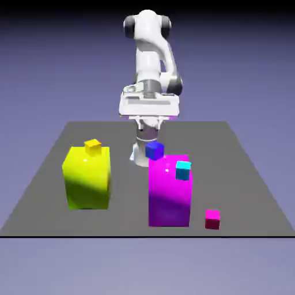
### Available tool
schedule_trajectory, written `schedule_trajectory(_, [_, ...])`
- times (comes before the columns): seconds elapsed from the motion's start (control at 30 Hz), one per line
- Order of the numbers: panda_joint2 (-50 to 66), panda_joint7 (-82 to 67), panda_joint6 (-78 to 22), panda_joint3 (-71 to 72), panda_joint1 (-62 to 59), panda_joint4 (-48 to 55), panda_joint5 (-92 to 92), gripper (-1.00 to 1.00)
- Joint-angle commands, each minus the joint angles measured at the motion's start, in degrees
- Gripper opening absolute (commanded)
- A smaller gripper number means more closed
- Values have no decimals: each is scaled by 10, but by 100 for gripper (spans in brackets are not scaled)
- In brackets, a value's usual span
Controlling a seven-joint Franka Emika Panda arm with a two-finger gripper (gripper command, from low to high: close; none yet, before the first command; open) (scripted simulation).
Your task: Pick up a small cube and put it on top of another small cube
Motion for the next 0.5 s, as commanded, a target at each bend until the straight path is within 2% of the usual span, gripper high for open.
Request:
schedule_trajectory(0.0, [12,-4,-25,-5,15,17,10,0])
schedule_trajectory(0.47, [303,-128,-336,-20,197,282,-20,0])
